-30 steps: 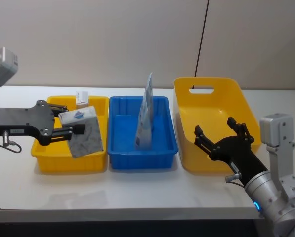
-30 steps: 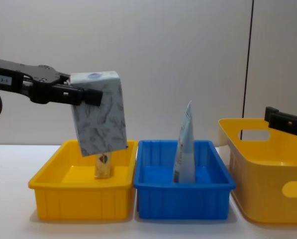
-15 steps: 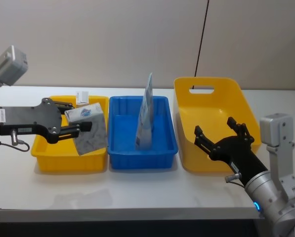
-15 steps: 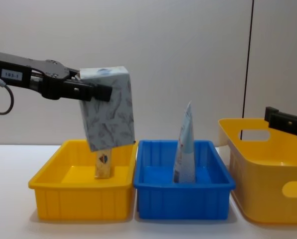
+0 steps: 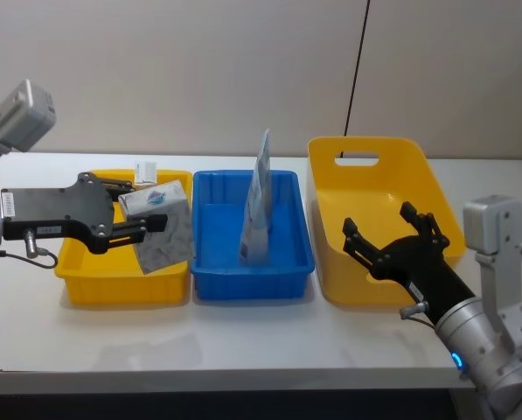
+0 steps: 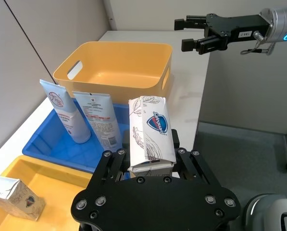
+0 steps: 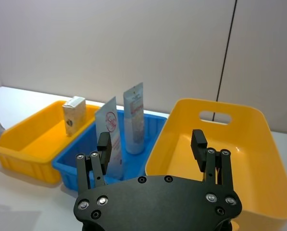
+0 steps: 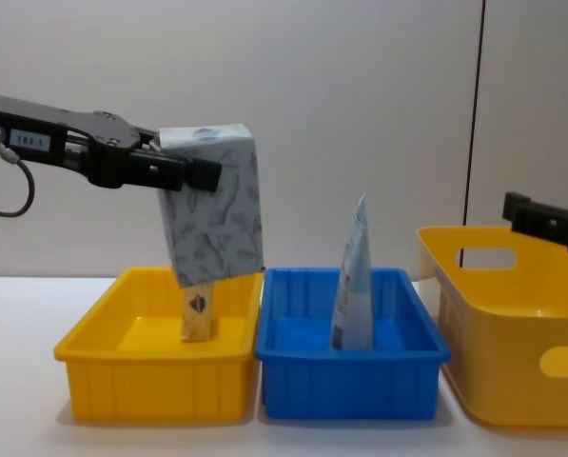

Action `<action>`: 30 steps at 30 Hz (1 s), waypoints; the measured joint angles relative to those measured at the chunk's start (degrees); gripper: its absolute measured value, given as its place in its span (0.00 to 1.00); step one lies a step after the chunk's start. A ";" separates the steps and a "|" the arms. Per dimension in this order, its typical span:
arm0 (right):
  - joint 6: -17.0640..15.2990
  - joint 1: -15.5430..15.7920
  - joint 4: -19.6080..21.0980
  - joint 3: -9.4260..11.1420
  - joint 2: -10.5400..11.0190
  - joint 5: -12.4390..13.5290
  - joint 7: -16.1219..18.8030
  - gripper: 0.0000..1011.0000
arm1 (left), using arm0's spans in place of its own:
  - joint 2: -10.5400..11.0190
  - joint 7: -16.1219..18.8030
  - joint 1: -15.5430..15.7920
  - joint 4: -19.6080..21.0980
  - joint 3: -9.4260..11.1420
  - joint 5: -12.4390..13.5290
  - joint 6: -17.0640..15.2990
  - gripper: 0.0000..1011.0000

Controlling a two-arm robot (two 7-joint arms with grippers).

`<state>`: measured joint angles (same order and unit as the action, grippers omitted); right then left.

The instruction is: Bimanual collaborative sorting of washing and personal care products

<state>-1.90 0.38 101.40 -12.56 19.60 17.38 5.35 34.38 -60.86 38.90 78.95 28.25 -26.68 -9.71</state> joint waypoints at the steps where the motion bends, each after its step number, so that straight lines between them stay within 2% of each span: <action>1: 0.01 -0.30 0.03 0.17 0.16 0.40 0.75 0.99 | 0.01 0.10 -0.03 0.07 0.01 0.01 -0.04 0.37; 13: -0.43 -3.36 -0.48 1.03 1.82 4.80 7.73 0.99 | 0.05 0.49 -0.14 0.43 0.02 0.03 -0.20 0.37; 19: -1.72 -6.06 -1.61 1.16 3.53 8.03 12.94 0.99 | 0.07 0.61 -0.18 0.54 0.03 0.02 -0.25 0.37; 30: -3.38 -10.69 -4.48 0.18 7.10 12.10 22.36 0.99 | 0.07 0.71 -0.23 0.62 0.02 0.02 -0.30 0.37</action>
<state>-5.27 -10.31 96.93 -12.38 26.70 29.48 27.71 34.45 -60.15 38.67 79.58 28.27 -26.66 -10.00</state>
